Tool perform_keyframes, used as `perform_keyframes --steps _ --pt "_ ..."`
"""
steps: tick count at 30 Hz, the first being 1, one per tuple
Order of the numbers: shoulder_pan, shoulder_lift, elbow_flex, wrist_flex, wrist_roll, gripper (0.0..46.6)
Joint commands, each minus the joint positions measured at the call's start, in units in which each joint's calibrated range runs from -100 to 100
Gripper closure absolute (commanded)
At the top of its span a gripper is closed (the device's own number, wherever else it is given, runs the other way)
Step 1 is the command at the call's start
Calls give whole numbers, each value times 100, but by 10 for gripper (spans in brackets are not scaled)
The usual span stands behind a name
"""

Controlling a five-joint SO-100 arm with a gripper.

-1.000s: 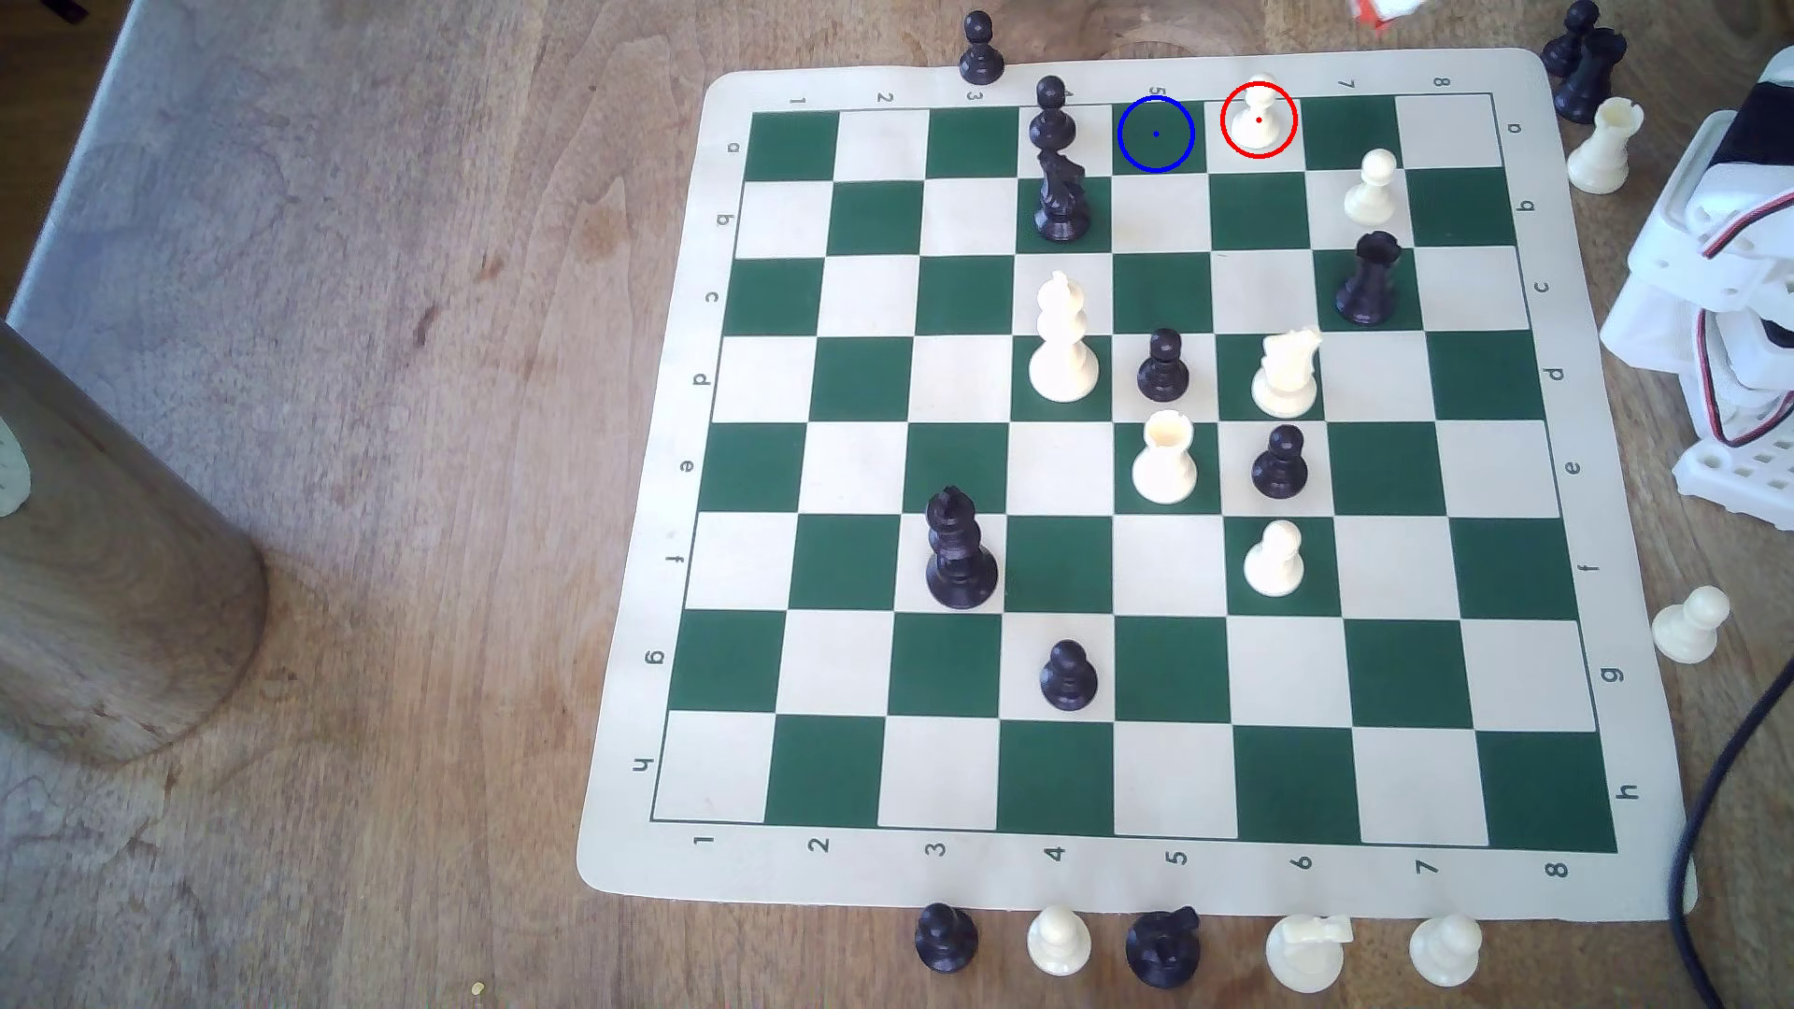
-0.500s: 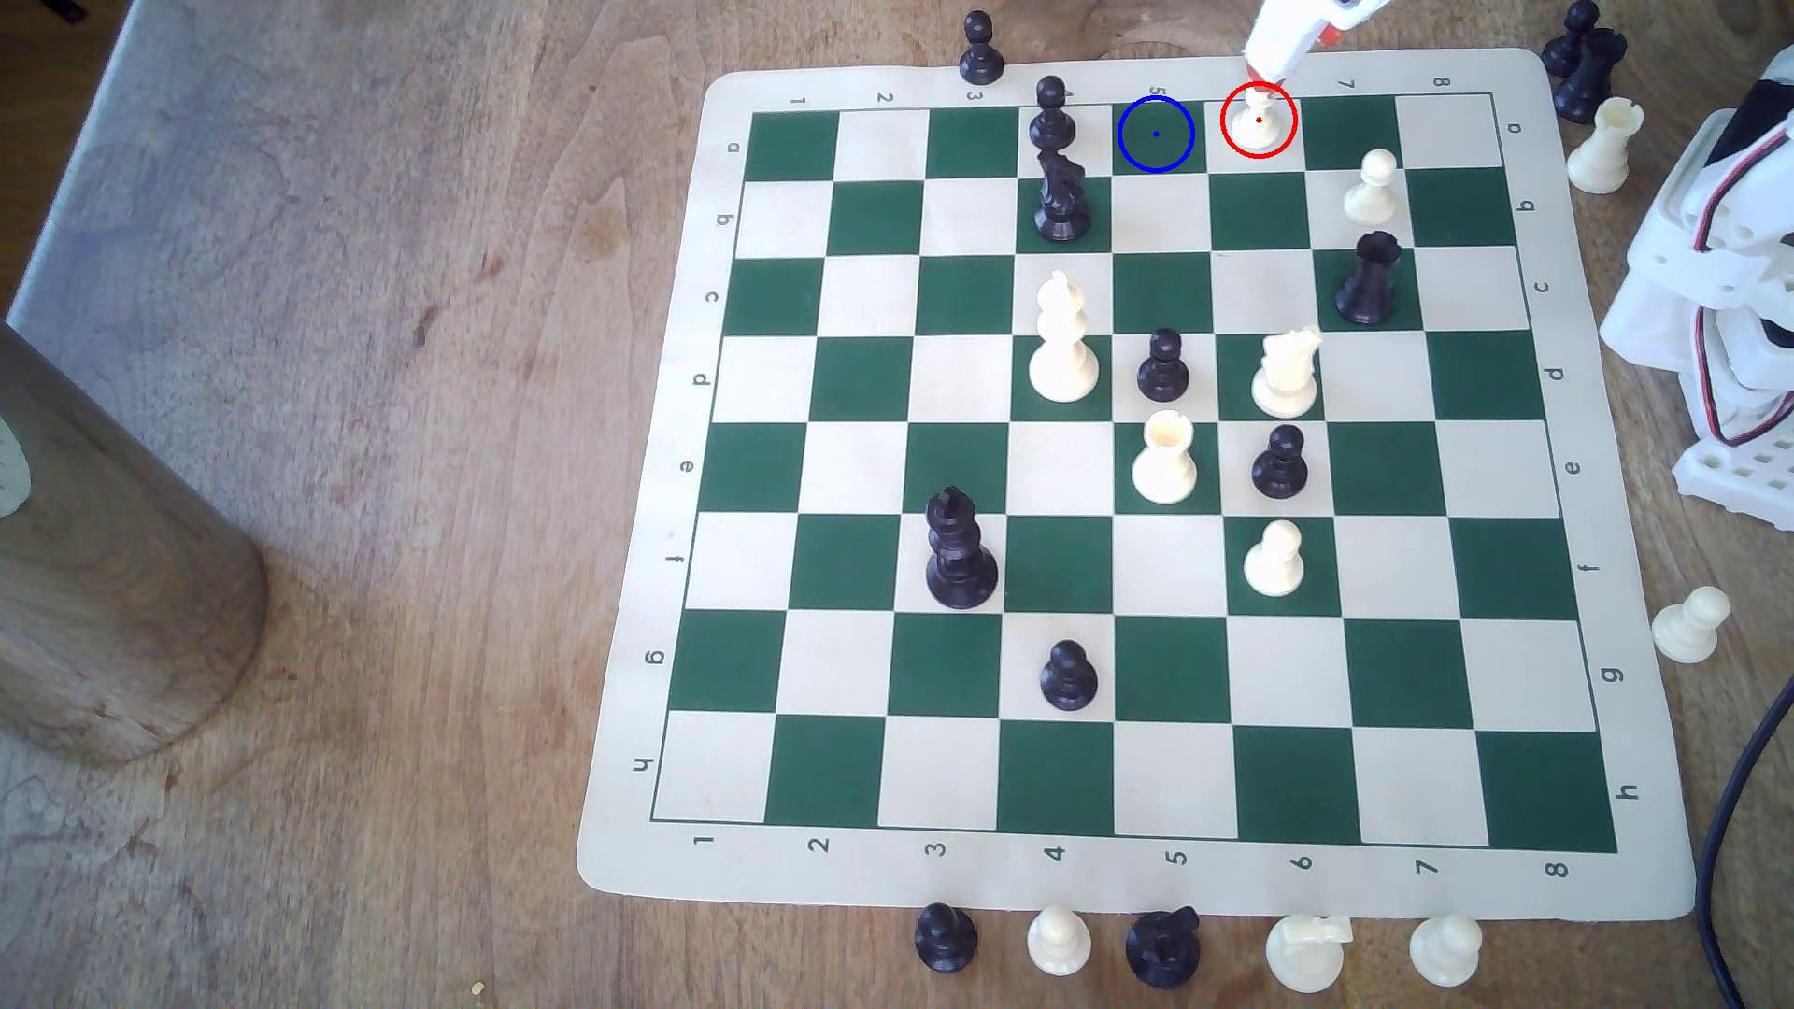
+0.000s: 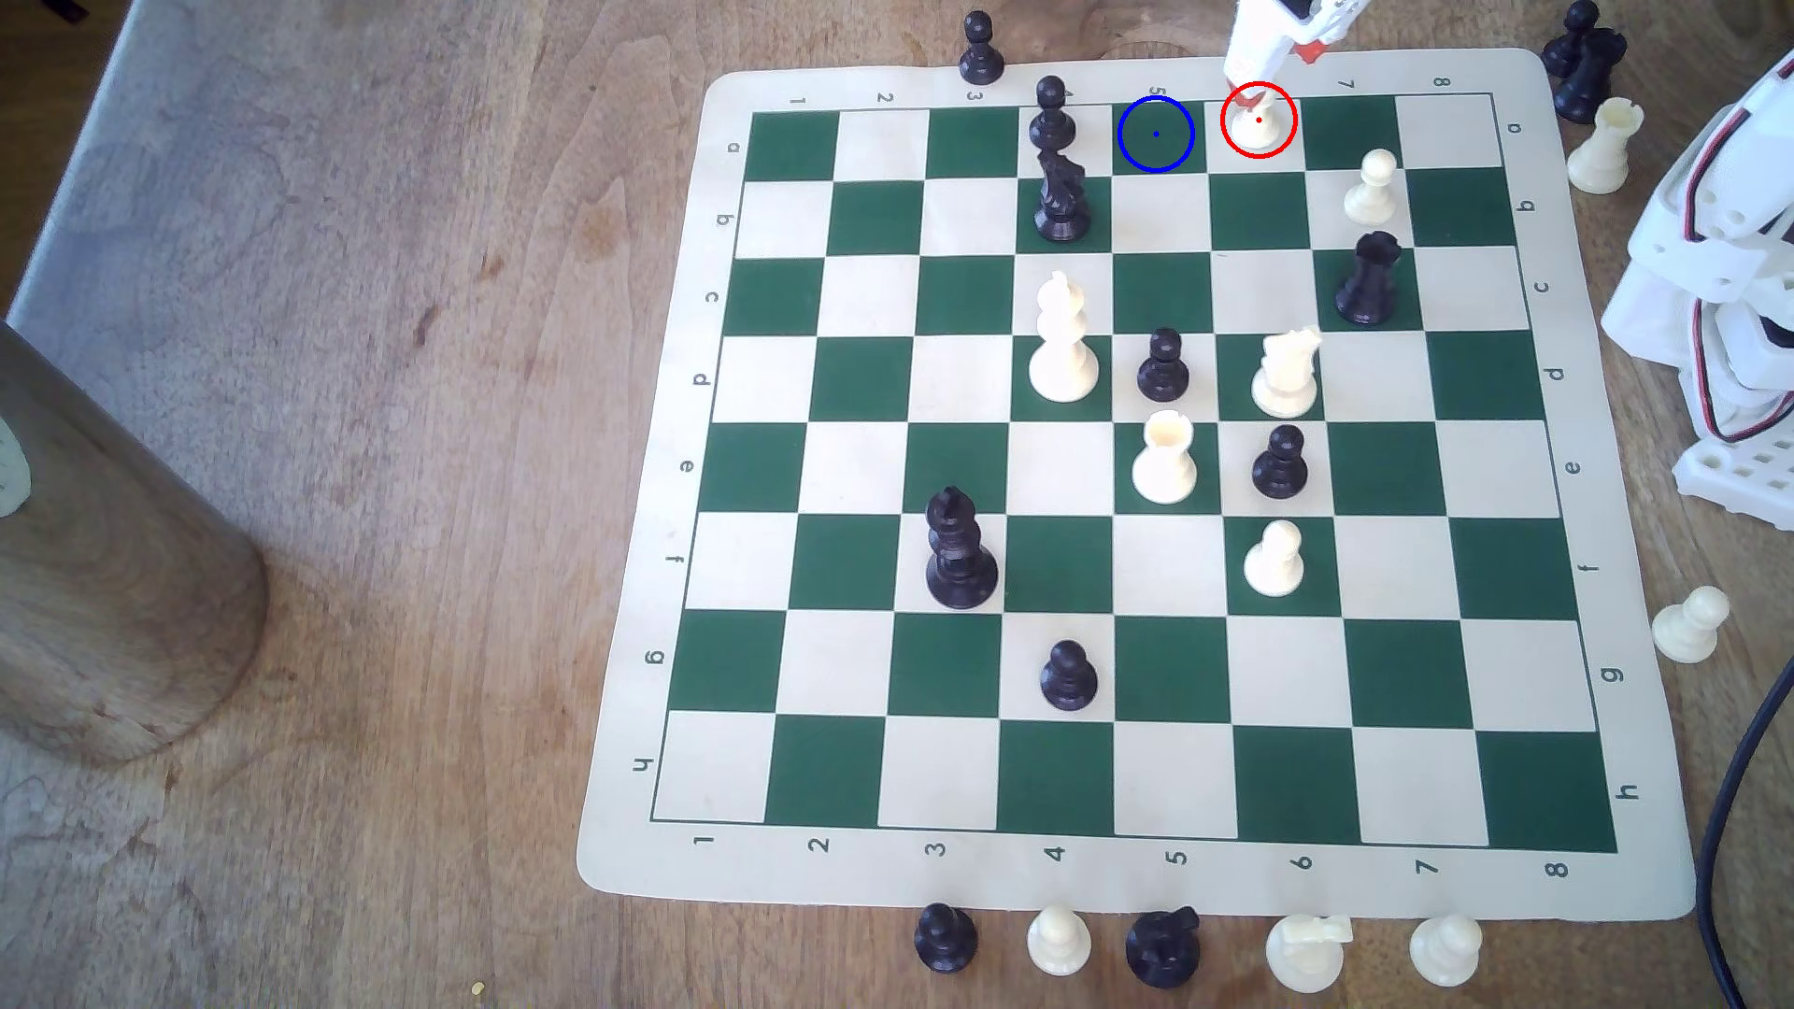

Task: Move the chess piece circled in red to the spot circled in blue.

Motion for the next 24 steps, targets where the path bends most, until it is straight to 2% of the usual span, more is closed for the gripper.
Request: perform_keyframes --steps 1,24 --pt "14 69 -583 -78 15 320" --pt "-1 816 -574 -536 24 327"
